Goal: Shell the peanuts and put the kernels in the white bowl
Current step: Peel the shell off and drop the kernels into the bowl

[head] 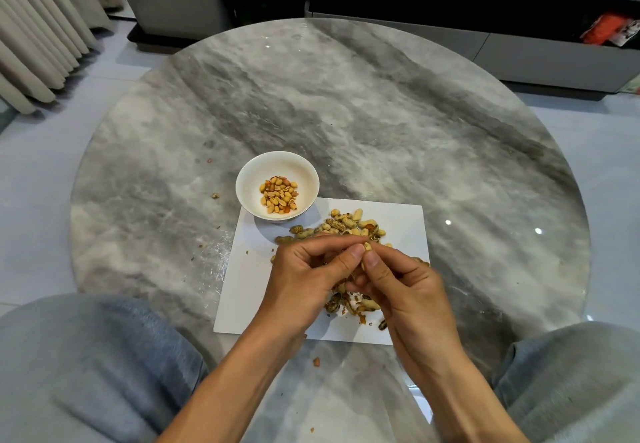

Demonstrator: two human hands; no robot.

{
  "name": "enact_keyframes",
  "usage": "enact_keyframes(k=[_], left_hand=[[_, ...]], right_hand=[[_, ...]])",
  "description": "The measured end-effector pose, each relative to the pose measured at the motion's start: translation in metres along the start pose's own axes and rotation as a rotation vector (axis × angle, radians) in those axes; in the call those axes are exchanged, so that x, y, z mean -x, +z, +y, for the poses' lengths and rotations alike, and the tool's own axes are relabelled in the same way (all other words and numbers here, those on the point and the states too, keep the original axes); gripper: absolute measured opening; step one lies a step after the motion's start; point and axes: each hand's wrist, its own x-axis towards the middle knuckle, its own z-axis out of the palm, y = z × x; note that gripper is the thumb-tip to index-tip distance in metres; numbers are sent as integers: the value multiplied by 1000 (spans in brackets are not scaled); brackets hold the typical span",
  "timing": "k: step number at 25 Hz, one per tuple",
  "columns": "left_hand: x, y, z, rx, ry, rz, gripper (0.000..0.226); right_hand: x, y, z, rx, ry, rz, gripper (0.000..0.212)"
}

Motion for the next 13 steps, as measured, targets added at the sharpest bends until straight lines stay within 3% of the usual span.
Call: enact_keyframes(k=[5,13], left_hand=[[3,3,-7,97,-65,2,41],[5,12,-14,66,12,61,22]], right_hand=[[0,-1,-5,21,-15,-10,27],[0,2,0,69,-67,69,20]])
